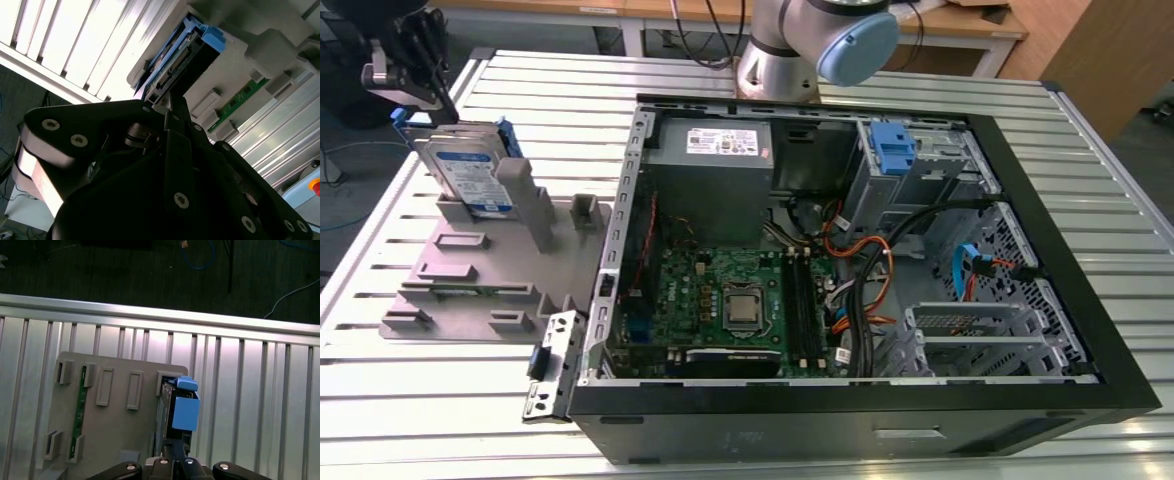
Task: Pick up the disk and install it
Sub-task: 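Pick up the disk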
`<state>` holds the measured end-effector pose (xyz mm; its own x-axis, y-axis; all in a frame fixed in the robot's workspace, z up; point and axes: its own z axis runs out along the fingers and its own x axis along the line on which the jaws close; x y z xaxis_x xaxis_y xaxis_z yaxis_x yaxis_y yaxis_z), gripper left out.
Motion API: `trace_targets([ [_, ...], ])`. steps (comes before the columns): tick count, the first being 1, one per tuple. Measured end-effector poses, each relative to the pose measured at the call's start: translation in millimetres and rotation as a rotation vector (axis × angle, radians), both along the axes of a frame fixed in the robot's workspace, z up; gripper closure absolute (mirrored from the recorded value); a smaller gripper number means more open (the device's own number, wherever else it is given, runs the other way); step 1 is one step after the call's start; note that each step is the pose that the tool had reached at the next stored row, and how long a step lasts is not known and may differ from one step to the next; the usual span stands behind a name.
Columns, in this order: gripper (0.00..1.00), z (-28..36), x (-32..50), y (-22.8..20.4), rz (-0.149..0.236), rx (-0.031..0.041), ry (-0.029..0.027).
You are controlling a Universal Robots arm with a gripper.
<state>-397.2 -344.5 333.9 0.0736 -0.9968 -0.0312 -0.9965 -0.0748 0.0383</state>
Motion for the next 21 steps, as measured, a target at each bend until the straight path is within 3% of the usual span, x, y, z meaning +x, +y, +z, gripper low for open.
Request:
trace_targets([
  [10, 0.89, -0.8, 0.8, 2.8, -0.029, 0.0, -0.0002],
  [14, 0.89, -1.3, 0.8, 2.9, -0.064, -0.0001, -0.0002],
  [18, 0.89, -1.4, 0.3, 3.5, -0.066, 0.0002, -0.0007],
  [19, 0.89, -1.4, -0.1, 4.0, -0.066, 0.0001, -0.0021],
  [21, 0.89, -1.4, -1.2, 4.3, -0.066, 0.0006, -0.013],
])
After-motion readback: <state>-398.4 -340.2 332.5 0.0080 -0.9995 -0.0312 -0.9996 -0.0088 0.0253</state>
